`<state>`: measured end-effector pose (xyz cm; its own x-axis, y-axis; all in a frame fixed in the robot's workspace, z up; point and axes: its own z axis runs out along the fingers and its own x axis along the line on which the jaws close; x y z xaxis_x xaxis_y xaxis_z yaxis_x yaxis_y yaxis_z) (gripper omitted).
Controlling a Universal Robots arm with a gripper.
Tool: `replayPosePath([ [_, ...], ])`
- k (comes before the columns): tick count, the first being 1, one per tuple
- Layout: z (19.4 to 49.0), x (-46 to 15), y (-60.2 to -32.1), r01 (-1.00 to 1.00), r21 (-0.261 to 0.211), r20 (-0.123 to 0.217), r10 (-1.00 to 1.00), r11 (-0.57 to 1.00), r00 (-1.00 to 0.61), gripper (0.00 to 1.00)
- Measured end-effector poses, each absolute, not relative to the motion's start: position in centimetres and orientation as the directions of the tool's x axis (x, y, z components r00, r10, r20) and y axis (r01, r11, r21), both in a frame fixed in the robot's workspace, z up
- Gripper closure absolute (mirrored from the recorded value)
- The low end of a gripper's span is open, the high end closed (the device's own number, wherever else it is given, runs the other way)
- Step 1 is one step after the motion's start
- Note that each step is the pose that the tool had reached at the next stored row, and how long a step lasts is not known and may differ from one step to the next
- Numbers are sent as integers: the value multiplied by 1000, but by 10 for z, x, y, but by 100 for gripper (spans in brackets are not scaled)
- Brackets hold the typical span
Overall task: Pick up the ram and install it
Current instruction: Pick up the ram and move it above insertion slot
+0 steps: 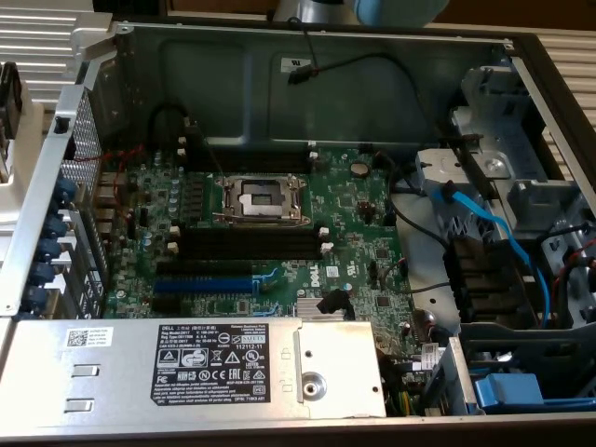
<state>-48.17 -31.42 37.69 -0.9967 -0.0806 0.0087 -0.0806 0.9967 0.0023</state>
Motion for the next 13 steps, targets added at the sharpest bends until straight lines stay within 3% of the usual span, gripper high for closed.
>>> replayPosePath([
  [13, 377, -482, -314, -177, 2, 9, -177, 984, -984, 90],
])
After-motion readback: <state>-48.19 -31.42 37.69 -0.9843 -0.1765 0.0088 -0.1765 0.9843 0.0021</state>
